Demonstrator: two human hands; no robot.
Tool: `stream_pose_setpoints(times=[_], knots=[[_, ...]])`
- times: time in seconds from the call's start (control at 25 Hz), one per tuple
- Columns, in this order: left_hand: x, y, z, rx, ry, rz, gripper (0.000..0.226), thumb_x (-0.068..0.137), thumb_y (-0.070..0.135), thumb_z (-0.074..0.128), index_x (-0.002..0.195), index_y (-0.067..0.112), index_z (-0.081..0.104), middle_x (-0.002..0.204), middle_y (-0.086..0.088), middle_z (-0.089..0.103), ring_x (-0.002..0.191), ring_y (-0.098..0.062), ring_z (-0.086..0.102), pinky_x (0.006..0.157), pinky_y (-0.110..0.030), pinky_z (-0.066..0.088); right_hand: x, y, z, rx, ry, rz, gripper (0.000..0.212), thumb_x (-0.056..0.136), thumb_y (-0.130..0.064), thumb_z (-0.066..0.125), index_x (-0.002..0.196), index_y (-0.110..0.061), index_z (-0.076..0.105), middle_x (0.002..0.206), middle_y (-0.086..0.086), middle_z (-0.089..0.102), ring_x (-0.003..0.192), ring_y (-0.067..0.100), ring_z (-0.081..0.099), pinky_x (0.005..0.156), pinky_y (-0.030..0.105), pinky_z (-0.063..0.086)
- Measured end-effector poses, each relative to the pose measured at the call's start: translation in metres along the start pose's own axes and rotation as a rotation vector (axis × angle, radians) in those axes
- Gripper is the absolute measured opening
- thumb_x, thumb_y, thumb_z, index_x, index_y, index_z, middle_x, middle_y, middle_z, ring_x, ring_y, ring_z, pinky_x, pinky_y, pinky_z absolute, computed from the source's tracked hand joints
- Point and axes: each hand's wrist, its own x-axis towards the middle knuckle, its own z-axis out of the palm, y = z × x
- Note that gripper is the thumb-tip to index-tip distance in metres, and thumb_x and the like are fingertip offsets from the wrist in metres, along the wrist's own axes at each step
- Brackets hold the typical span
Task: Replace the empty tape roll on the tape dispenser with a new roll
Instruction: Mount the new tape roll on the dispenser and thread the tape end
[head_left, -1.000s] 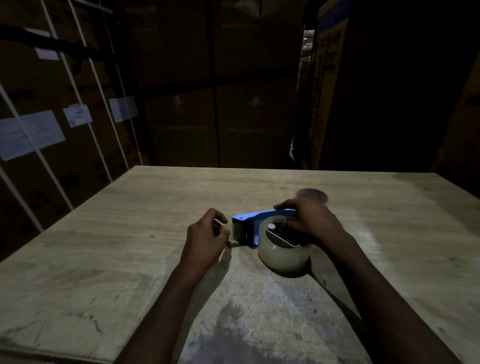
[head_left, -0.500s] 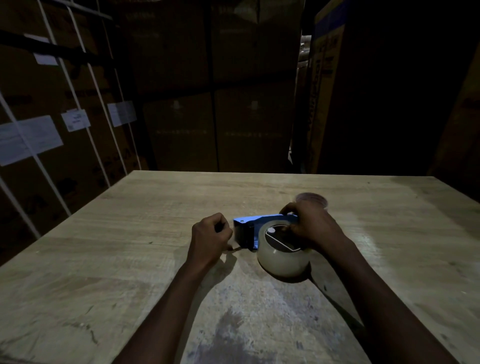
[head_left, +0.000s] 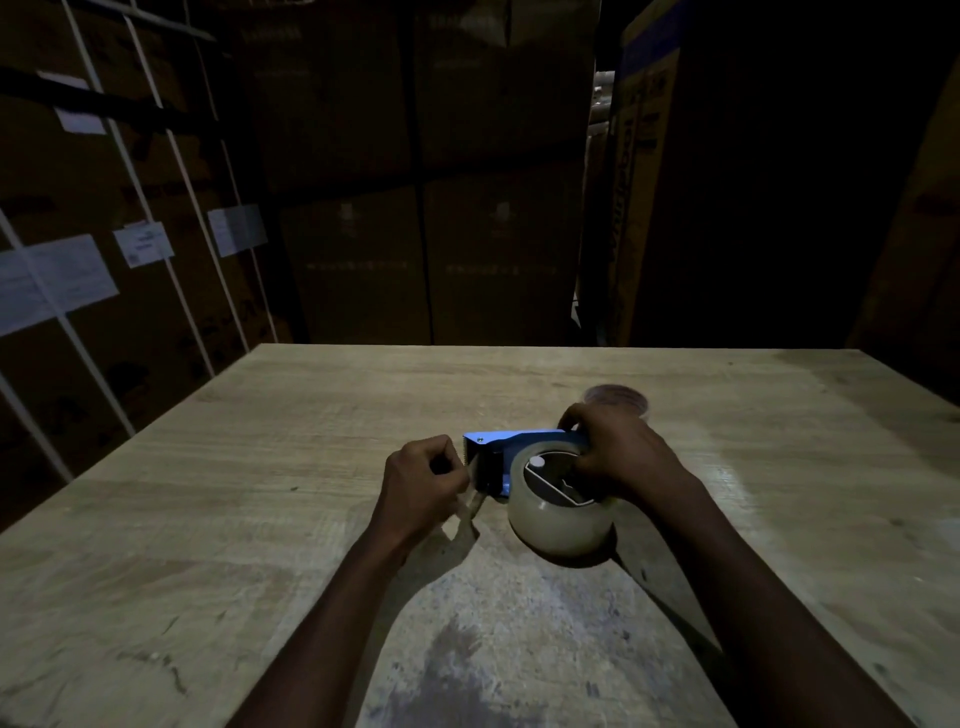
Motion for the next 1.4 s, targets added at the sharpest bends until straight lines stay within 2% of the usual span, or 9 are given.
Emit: stream_pose_setpoints(times=[0.28, 0.48, 0.6, 0.8, 0.88, 0.96, 1.0, 1.12, 1.4], knots=[[-0.006, 0.003, 0.001, -0.099, -0.147, 0.052, 0.018, 0.055, 0.008, 0.055, 0.045, 0.021, 0.048, 0.043, 0.008, 0.047, 0.044, -0.011, 0.042, 0.049, -0.029, 0.034, 0.001, -0.003, 0.006, -0.056, 0.018, 0.029, 0.052, 0.075, -0.034, 0.070, 0.125, -0.031, 0.056, 0.122, 0.007, 0.063, 0.103, 0.025, 0.062, 0.086, 0.045, 0.053], [-0.006, 0.004, 0.001, -0.110, -0.129, 0.060, 0.014, 0.058, 0.008, 0.054, 0.048, 0.015, 0.048, 0.043, 0.007, 0.047, 0.043, -0.011, 0.042, 0.048, -0.032, 0.035, -0.002, -0.004, 0.005, -0.073, 0.088, 0.025, 0.036, 0.076, -0.031, 0.069, 0.111, -0.027, 0.063, 0.108, 0.006, 0.066, 0.096, 0.026, 0.062, 0.082, 0.047, 0.053], [-0.005, 0.003, 0.000, -0.052, -0.105, 0.073, 0.014, 0.058, 0.011, 0.055, 0.047, 0.019, 0.048, 0.043, 0.007, 0.049, 0.044, -0.009, 0.044, 0.049, -0.030, 0.036, -0.003, -0.005, 0.001, -0.127, 0.131, 0.015, 0.026, 0.077, -0.035, 0.069, 0.100, -0.022, 0.065, 0.097, 0.005, 0.066, 0.089, 0.025, 0.061, 0.071, 0.037, 0.050], [-0.005, 0.005, -0.002, 0.002, -0.063, 0.094, 0.012, 0.058, 0.015, 0.054, 0.048, 0.019, 0.047, 0.046, 0.005, 0.050, 0.046, -0.006, 0.043, 0.049, -0.023, 0.034, -0.004, -0.007, -0.003, -0.113, 0.077, 0.003, 0.029, 0.079, -0.032, 0.069, 0.106, -0.025, 0.061, 0.102, 0.003, 0.066, 0.092, 0.021, 0.060, 0.073, 0.038, 0.052], [-0.004, 0.004, -0.003, 0.020, -0.042, 0.096, 0.011, 0.058, 0.016, 0.054, 0.049, 0.020, 0.048, 0.047, 0.004, 0.051, 0.045, -0.006, 0.043, 0.048, -0.023, 0.035, -0.008, -0.010, -0.005, -0.070, 0.163, -0.060, 0.033, 0.079, -0.029, 0.068, 0.110, -0.024, 0.056, 0.104, -0.001, 0.059, 0.095, 0.019, 0.055, 0.078, 0.039, 0.051], [-0.004, 0.002, -0.004, 0.035, -0.039, 0.100, 0.011, 0.060, 0.016, 0.055, 0.052, 0.019, 0.048, 0.047, 0.004, 0.050, 0.045, -0.004, 0.043, 0.048, -0.021, 0.035, -0.013, -0.019, -0.007, -0.023, 0.296, -0.113, 0.022, 0.081, -0.030, 0.063, 0.098, -0.018, 0.058, 0.089, -0.003, 0.051, 0.085, 0.018, 0.052, 0.072, 0.029, 0.042], [-0.004, 0.001, -0.005, 0.046, -0.041, 0.099, 0.013, 0.062, 0.014, 0.056, 0.054, 0.019, 0.048, 0.048, 0.005, 0.050, 0.045, -0.004, 0.043, 0.048, -0.018, 0.034, -0.015, -0.025, -0.005, -0.028, 0.292, -0.118, 0.019, 0.083, -0.034, 0.060, 0.089, -0.016, 0.059, 0.079, -0.002, 0.050, 0.077, 0.019, 0.052, 0.067, 0.027, 0.037], [-0.002, -0.003, -0.005, 0.068, 0.002, 0.059, 0.018, 0.070, 0.004, 0.062, 0.062, 0.015, 0.050, 0.056, 0.003, 0.053, 0.050, -0.005, 0.044, 0.050, -0.016, 0.036, -0.020, -0.040, 0.016, -0.181, 0.091, -0.137, 0.041, 0.085, -0.052, 0.049, 0.068, -0.014, 0.050, 0.069, 0.008, 0.054, 0.064, 0.022, 0.051, 0.057, 0.030, 0.037], [0.010, -0.012, 0.003, 0.073, 0.177, -0.017, 0.007, 0.082, 0.009, 0.060, 0.075, 0.011, 0.060, 0.077, -0.003, 0.065, 0.074, -0.019, 0.062, 0.066, -0.032, 0.049, -0.022, -0.043, 0.019, -0.231, 0.068, -0.132, 0.052, 0.077, -0.068, 0.050, 0.064, -0.017, 0.050, 0.078, 0.007, 0.064, 0.074, 0.022, 0.061, 0.066, 0.036, 0.050]])
